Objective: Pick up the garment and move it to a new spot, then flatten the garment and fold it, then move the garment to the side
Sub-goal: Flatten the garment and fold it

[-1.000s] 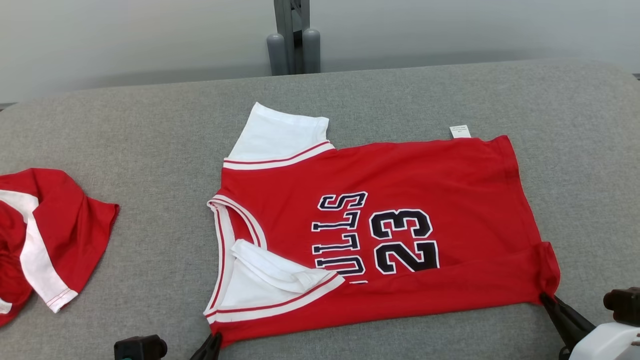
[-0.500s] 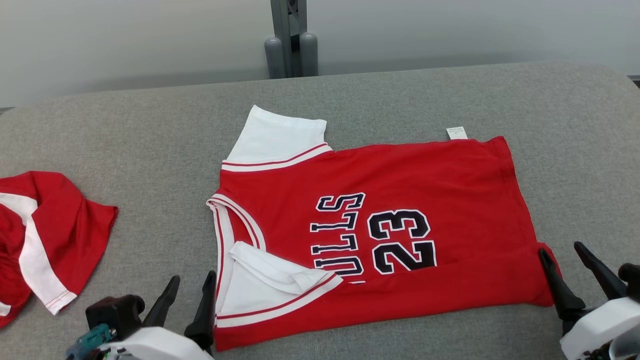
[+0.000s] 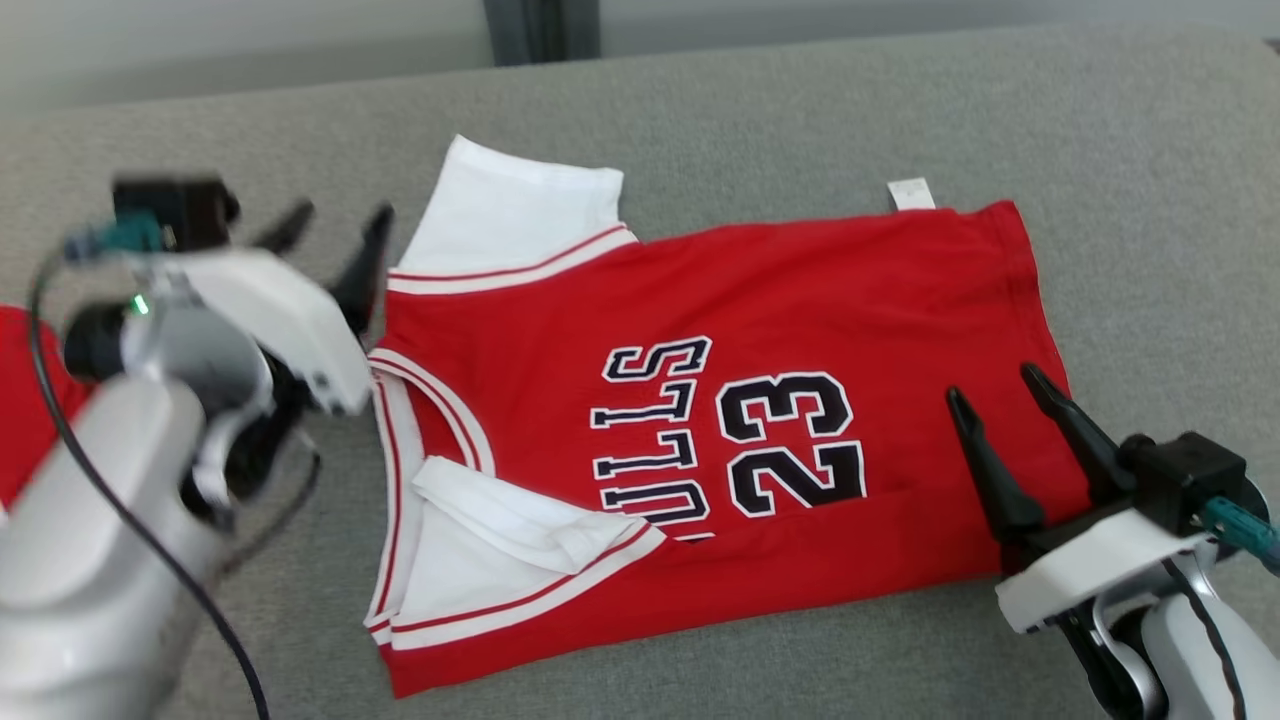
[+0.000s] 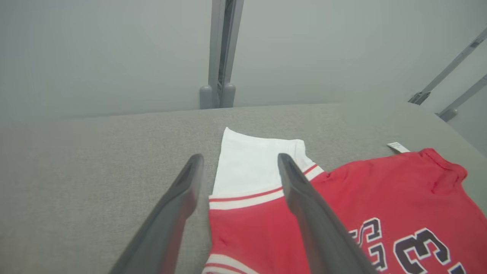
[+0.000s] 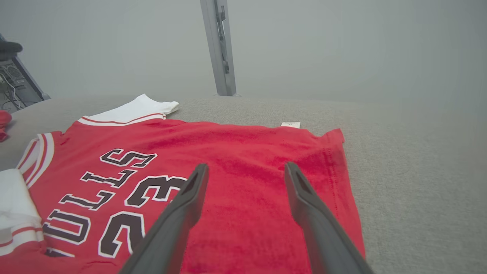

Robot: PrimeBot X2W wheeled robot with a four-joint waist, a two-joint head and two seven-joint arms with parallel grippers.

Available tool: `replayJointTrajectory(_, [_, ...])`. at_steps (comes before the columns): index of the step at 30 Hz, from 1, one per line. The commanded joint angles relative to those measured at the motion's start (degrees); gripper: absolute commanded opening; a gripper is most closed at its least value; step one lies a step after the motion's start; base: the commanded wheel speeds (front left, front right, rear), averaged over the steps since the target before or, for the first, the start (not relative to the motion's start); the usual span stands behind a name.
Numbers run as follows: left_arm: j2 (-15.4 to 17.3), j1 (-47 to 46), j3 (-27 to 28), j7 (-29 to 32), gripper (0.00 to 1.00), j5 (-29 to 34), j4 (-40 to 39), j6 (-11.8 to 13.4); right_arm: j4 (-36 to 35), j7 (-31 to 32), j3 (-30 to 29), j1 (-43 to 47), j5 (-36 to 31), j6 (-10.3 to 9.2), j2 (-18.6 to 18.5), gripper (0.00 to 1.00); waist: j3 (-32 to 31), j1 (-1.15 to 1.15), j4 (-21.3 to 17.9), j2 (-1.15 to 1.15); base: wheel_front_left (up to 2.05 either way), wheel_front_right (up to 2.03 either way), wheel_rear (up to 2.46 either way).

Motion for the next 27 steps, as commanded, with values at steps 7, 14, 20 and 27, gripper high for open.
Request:
replayJointTrajectory(7, [0.99, -22.10, 0.19, 15.28, 1.00, -2.89, 13.89, -3.04, 1.59, -2.55, 2.62, -6.50, 1.41, -0.02, 1.81, 1.00, 10.21, 0.00, -5.66, 0.00, 0.00, 0.00, 0.00])
replayJointTrajectory(14, [2.05, -34.23, -3.38, 26.12, 1.00, -1.16, 21.90, -4.99, 3.01, -4.29, 4.17, -10.05, 2.63, -0.02, 2.23, 1.00, 15.36, 0.00, -8.46, 0.00, 0.00, 0.00, 0.00])
replayJointTrajectory(20, [2.84, -37.89, -5.58, 29.05, 1.00, 0.68, 26.24, -6.00, 4.04, -5.29, 5.40, -12.07, 3.36, -0.02, 2.83, 1.00, 17.43, 0.00, -10.48, 0.00, 0.00, 0.00, 0.00])
replayJointTrajectory(27, [4.07, -40.25, -6.77, 29.29, 1.00, 2.10, 30.43, -7.18, 4.95, -5.83, 7.17, -14.05, 4.37, -0.02, 3.00, 1.00, 18.71, 0.00, -12.87, 0.00, 0.00, 0.00, 0.00])
